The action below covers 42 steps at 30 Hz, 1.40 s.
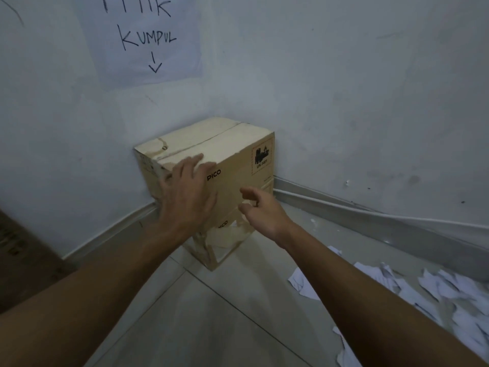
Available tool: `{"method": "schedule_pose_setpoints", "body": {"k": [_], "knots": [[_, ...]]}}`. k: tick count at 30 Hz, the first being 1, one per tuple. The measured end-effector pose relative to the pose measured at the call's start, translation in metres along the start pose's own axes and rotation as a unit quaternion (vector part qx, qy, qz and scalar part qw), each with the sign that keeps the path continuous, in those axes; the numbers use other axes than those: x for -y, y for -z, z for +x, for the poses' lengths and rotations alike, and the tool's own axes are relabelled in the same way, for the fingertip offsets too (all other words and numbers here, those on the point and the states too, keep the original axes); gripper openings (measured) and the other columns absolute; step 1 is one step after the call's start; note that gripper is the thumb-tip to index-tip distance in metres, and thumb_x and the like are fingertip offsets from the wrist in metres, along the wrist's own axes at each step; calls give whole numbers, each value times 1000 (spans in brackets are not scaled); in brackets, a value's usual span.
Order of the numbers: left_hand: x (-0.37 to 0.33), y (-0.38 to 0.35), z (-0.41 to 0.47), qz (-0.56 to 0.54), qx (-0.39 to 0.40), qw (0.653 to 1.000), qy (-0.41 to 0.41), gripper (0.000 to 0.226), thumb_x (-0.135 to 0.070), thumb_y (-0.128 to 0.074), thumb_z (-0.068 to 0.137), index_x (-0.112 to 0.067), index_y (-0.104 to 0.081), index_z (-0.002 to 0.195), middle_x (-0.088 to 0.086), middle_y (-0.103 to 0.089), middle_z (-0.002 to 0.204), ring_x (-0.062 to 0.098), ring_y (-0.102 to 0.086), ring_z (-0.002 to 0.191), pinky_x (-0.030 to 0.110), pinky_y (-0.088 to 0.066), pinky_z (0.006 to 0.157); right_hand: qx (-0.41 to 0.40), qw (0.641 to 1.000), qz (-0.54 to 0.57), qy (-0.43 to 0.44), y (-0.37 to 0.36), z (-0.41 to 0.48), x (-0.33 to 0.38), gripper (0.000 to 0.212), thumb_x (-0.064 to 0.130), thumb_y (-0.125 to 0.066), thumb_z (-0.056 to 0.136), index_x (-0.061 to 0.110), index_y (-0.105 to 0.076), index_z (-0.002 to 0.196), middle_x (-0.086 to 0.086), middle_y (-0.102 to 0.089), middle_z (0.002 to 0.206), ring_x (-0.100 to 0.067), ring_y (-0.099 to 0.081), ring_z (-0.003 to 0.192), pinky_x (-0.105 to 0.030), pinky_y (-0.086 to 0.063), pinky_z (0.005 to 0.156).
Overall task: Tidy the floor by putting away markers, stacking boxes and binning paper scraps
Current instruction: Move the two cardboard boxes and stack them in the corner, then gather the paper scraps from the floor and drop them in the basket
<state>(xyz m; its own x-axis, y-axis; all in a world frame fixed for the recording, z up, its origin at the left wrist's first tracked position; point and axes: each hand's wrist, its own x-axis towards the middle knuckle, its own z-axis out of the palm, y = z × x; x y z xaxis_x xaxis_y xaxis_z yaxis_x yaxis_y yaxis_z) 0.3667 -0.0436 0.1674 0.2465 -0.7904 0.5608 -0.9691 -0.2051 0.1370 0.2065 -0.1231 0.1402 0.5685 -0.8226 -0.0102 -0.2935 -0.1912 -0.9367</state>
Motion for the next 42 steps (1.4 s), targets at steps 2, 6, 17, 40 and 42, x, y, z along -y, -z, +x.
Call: {"method": "schedule_pose_setpoints", "body": {"k": [2, 6, 17, 40, 42], "knots": [[-12, -4, -4, -23, -19, 999, -18, 31, -30, -65, 85, -26, -64, 116, -2, -57, 130, 25, -43, 129, 52, -28, 102, -32, 999, -7, 5, 8, -7, -9, 31, 17, -55, 97, 17, -62, 127, 1, -63, 125, -11, -58, 108, -21, -43, 86], [-34, -19, -17, -57, -42, 997, -29, 8, -25, -67, 84, -28, -70, 92, -6, -63, 111, 19, -46, 118, 59, -23, 107, -85, 996, -19, 1, 29, -26, -29, 18, 15, -56, 96, 18, -73, 100, 7, -69, 98, -15, -66, 93, -24, -50, 81], [-128, -91, -63, -187, 115, 966, -137, 9, -20, -64, 86, -24, -69, 91, -8, -66, 100, 16, -58, 105, 37, -31, 98, -107, 987, -104, -56, 92, -100, -107, 21, 14, -56, 96, 14, -73, 108, 6, -72, 105, -4, -63, 90, -3, -42, 73], [-185, -272, -132, -218, 288, 928, 88, 81, -72, -24, 90, -27, -8, 156, 1, -2, 165, 19, 1, 152, 41, 3, 120, -172, 933, -294, -113, 128, -96, -279, 48, 39, -31, 104, 19, -42, 146, -6, -39, 155, -25, -29, 146, -43, -17, 117], [-192, -280, -125, -219, 278, 932, 74, 80, -72, -21, 89, -29, -11, 155, 0, -7, 165, 19, -3, 152, 42, 2, 119, -189, 945, -267, -21, 118, -93, -274, 42, 33, -40, 100, 20, -56, 136, -5, -55, 142, -23, -46, 134, -38, -25, 109]]}}
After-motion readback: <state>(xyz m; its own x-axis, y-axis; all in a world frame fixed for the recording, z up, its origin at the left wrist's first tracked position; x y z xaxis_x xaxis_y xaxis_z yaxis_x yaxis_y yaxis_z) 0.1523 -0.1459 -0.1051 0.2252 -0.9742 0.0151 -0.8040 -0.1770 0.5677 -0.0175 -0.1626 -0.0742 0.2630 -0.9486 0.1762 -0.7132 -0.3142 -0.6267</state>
